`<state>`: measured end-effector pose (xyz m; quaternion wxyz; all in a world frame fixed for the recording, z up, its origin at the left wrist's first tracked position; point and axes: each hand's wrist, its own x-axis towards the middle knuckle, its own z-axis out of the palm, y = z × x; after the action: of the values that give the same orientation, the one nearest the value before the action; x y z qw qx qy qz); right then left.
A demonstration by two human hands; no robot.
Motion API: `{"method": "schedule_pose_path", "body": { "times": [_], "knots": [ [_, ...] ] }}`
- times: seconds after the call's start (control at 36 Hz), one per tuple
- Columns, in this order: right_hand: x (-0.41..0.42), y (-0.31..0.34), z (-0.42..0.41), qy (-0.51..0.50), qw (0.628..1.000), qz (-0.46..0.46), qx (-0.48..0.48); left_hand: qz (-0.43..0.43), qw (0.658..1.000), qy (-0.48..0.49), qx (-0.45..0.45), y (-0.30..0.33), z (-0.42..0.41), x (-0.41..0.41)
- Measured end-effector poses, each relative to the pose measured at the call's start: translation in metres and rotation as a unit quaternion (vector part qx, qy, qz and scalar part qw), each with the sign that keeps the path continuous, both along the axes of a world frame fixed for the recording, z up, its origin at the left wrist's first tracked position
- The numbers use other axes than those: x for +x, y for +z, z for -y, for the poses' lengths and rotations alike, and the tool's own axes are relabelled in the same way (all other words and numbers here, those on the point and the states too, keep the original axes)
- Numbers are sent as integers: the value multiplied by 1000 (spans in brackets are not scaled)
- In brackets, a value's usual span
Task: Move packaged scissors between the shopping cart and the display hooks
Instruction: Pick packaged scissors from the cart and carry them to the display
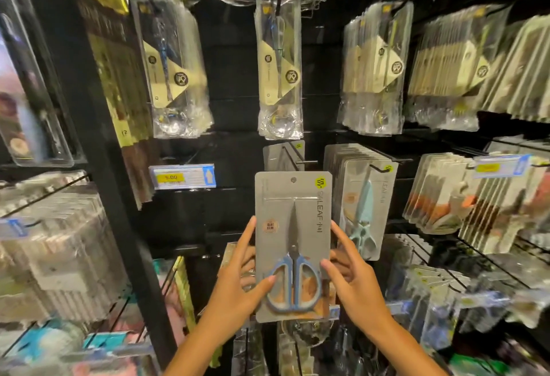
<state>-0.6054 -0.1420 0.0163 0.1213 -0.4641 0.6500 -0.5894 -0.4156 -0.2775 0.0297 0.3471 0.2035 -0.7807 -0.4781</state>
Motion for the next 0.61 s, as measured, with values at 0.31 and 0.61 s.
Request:
{"method": "schedule_pose_path", "body": {
  "times": [0.31, 0.61],
  "knots": [
    [-22, 4, 2, 11, 1000, -10, 21, 24, 1000, -18, 8, 9, 8, -25],
    [-35, -2, 12, 20, 999, -38, 29, 36, 999, -18, 24, 5, 16, -36]
  ]
}}
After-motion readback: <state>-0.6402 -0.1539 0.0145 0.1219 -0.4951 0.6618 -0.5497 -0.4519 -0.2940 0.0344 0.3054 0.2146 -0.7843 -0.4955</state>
